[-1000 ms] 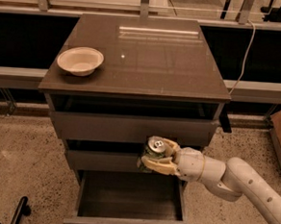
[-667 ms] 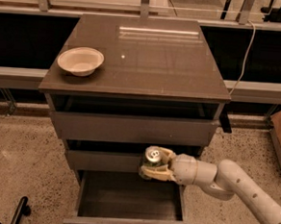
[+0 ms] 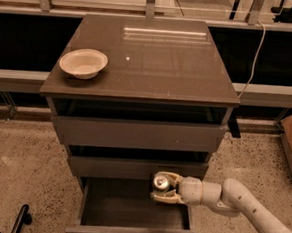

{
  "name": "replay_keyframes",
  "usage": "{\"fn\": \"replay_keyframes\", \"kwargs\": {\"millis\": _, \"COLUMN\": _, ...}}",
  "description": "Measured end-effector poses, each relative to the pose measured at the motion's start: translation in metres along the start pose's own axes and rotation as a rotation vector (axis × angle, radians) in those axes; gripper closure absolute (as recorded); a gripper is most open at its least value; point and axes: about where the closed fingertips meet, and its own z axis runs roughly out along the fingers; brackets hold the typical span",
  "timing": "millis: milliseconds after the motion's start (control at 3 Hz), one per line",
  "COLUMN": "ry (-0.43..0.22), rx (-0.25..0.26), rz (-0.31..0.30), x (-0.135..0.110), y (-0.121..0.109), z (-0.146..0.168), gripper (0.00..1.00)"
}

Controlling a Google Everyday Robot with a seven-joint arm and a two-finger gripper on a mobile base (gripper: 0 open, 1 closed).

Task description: Place green can into bottom drawer

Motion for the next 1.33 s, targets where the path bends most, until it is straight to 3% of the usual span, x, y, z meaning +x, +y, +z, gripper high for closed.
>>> {"fn": "replay_keyframes", "kwargs": {"millis": 333, "ry": 0.000, "rx": 0.001, "rz": 0.013, "x": 0.008, "y": -0.002, "z": 0.001, "gripper": 1.00}}
{"fn": "replay_keyframes", "kwargs": {"millis": 667, "ry": 0.002, "rx": 0.009, "rz": 0.108, "x": 0.067, "y": -0.013, "z": 0.006, "gripper": 1.00}}
{"fn": "replay_keyframes", "kwargs": {"millis": 1000, "ry": 0.020, "rx": 0.012, "rz": 0.182, "x": 0.145, "y": -0.015, "z": 0.012, "gripper": 1.00}}
{"fn": "replay_keyframes", "kwargs": {"millis": 1333, "ry": 0.060, "rx": -0.033, "rz": 0.197, "x": 0.219, "y": -0.007, "z": 0.023, "gripper": 1.00}}
